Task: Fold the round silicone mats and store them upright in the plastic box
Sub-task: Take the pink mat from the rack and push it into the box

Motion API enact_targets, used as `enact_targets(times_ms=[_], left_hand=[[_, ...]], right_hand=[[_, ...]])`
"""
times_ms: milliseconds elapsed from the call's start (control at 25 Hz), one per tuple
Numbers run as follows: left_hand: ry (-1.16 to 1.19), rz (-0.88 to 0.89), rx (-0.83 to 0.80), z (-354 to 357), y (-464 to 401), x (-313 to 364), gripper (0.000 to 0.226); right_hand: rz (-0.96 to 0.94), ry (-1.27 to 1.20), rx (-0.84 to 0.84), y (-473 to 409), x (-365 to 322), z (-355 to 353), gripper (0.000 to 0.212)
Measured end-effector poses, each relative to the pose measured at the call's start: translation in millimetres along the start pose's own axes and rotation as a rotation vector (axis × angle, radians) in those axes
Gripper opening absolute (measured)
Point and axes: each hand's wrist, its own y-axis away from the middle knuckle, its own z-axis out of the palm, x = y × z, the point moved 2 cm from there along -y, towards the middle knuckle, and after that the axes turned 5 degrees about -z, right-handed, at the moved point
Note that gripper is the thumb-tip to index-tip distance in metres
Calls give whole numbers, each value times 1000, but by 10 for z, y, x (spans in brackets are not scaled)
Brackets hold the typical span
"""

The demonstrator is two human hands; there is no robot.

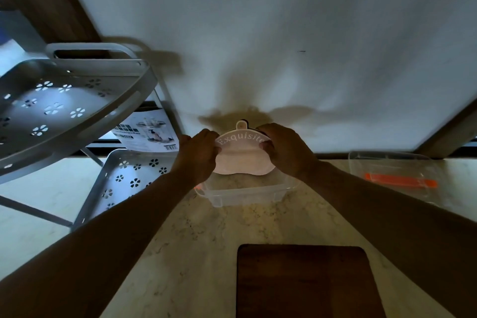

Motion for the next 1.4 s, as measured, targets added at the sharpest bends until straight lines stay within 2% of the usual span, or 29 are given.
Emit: enact_targets(times_ms=[120,440,560,800,960,1080,1200,1320,1400], left_hand=[[34,36,-6,-11,9,-19,18],[108,10,42,51,20,-34,13],[130,-33,58,102,6,-24,15],[206,-101,69,157,42,-37,27],[251,-165,81,91,3,-1,17],[347,-164,165,-33,4,31,10],[487,-193,260,-176,11,32,13],[293,-179,73,-119,17,59,15],[285,-153,41,-95,17,88,14]], right_hand=[[-15,29,-61,15,42,-19,27],[-8,-29,-86,37,38,-69,35],[26,-47,-126,9,92,-85,27],[91,-142,-10,-20,114,-71,23],[115,-156,27,-6,81,-92,25],[133,-194,105,-28,26,-174,25],[163,-250,237,-61,-37,-238,24],[197,-114,107,-64,-41,-126,22],[194,-9,43,-56,-39,-95,19]])
